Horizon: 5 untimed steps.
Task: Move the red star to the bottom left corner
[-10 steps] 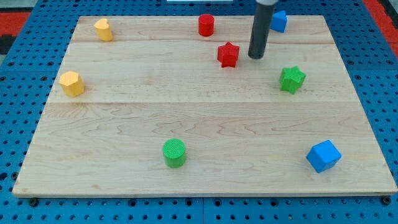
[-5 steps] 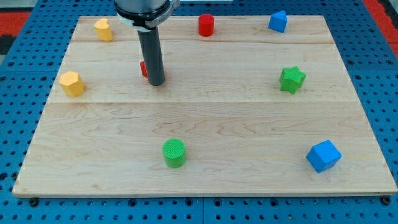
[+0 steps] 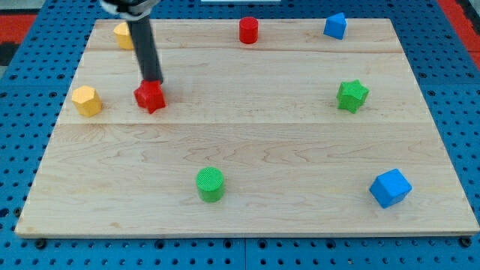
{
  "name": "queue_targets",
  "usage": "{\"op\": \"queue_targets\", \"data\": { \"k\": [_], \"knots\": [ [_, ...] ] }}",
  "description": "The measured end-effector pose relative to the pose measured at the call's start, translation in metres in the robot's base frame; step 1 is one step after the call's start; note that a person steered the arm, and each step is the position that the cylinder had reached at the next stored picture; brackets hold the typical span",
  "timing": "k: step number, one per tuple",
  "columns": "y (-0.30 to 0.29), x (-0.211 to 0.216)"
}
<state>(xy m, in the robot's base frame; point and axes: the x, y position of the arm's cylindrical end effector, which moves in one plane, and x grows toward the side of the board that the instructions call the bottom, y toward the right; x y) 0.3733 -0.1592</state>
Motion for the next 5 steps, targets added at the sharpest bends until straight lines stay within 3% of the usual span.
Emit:
{"op": "queue_targets", "data": {
  "k": [1, 3, 5],
  "knots": [
    [-0.011, 0.04],
    [0.043, 0.049],
    [-0.032, 0.103]
  ]
}}
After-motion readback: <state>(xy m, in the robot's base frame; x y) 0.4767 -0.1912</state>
